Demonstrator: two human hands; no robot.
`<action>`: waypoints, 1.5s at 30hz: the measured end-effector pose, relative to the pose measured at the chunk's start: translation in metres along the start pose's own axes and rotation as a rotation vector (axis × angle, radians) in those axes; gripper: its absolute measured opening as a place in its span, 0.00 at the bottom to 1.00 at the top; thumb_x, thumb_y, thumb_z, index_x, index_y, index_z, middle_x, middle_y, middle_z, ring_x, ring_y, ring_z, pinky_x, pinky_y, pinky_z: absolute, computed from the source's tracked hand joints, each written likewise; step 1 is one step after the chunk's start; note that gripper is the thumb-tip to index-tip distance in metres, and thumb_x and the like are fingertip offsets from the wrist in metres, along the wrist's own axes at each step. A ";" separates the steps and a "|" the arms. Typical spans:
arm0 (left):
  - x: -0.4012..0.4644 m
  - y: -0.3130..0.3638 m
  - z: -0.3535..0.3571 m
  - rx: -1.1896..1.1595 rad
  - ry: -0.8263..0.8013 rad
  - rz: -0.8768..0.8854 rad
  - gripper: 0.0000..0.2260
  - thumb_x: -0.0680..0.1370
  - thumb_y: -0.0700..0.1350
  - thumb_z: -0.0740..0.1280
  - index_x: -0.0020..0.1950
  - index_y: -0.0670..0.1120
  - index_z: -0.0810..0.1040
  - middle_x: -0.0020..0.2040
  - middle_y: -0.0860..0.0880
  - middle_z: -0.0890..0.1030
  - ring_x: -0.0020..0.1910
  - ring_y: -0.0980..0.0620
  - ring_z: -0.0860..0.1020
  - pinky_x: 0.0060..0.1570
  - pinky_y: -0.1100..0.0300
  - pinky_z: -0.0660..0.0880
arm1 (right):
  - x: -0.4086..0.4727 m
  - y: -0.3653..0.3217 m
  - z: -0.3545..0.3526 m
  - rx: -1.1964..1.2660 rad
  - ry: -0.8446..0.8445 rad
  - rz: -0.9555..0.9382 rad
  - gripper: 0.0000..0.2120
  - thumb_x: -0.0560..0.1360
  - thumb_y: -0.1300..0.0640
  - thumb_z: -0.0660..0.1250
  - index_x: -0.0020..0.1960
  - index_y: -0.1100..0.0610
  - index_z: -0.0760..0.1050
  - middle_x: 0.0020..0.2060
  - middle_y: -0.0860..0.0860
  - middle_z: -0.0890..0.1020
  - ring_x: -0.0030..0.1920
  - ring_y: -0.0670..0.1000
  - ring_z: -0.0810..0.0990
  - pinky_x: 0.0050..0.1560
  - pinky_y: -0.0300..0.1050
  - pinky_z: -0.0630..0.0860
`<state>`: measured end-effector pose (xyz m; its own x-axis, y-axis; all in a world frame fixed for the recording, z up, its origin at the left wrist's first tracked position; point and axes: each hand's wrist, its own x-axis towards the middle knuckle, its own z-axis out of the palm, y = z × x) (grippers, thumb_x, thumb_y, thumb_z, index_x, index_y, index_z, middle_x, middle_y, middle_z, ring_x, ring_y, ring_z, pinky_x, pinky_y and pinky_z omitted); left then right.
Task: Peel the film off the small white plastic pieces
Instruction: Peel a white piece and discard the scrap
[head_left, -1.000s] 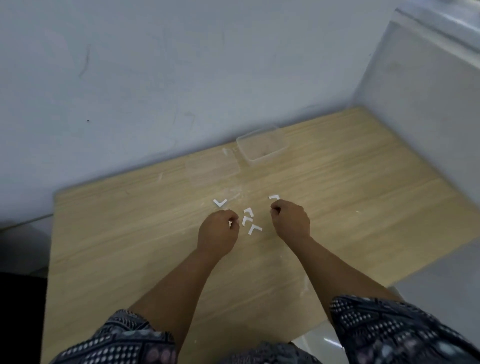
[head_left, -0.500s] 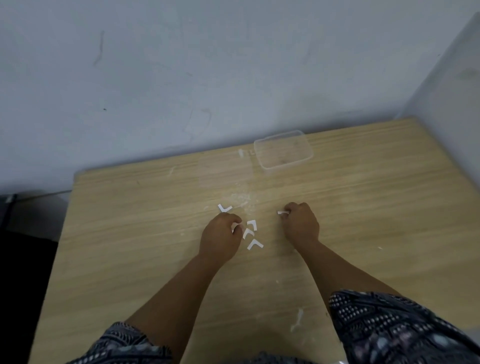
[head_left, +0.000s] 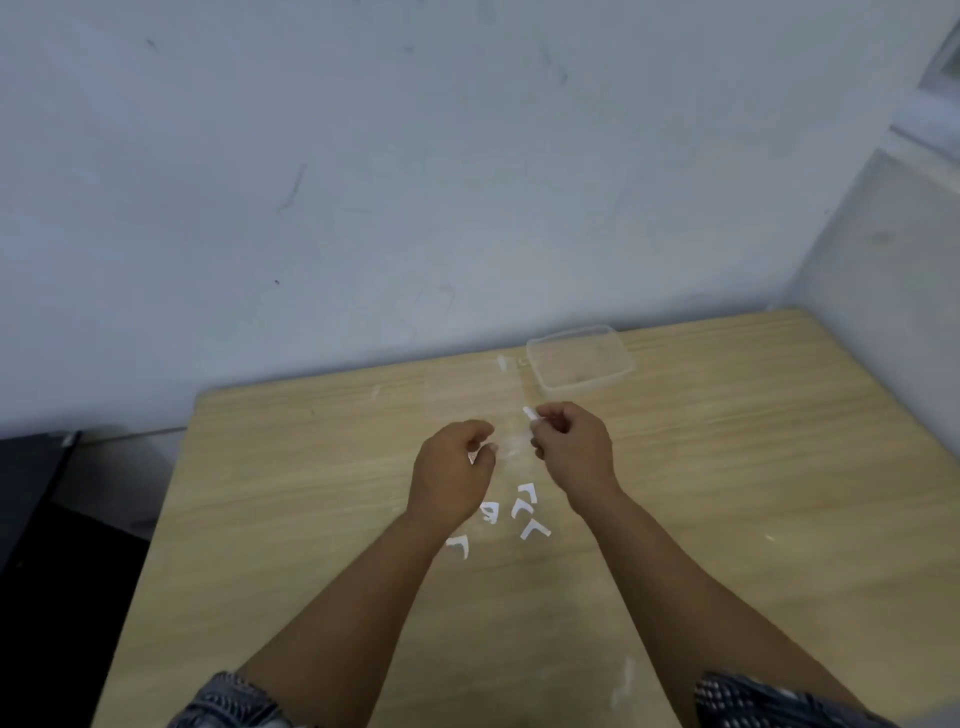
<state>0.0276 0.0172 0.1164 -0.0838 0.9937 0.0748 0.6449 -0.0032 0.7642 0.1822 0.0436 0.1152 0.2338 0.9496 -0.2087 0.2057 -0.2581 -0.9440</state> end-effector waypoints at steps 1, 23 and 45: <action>0.002 0.004 -0.006 -0.042 0.021 -0.007 0.10 0.76 0.42 0.70 0.56 0.47 0.82 0.50 0.53 0.83 0.47 0.55 0.80 0.53 0.60 0.75 | -0.005 -0.010 0.003 0.057 -0.011 -0.011 0.06 0.74 0.60 0.69 0.49 0.53 0.81 0.37 0.50 0.84 0.38 0.50 0.83 0.48 0.53 0.83; -0.018 0.014 -0.130 -0.314 0.181 -0.035 0.07 0.75 0.42 0.69 0.47 0.53 0.83 0.37 0.56 0.82 0.37 0.58 0.79 0.43 0.60 0.77 | -0.101 -0.102 0.080 0.240 -0.042 -0.132 0.01 0.73 0.60 0.71 0.44 0.57 0.79 0.36 0.50 0.82 0.37 0.49 0.81 0.46 0.50 0.81; 0.006 0.054 -0.133 -0.292 0.315 0.122 0.06 0.76 0.43 0.70 0.51 0.50 0.83 0.42 0.57 0.84 0.42 0.63 0.80 0.45 0.68 0.75 | -0.077 -0.131 0.050 0.022 -0.138 -0.313 0.05 0.74 0.52 0.71 0.40 0.52 0.82 0.33 0.50 0.83 0.39 0.55 0.83 0.44 0.57 0.81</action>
<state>-0.0386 0.0078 0.2432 -0.2772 0.9014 0.3327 0.4263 -0.1949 0.8833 0.0895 0.0131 0.2423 0.0318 0.9976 0.0611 0.2258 0.0523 -0.9728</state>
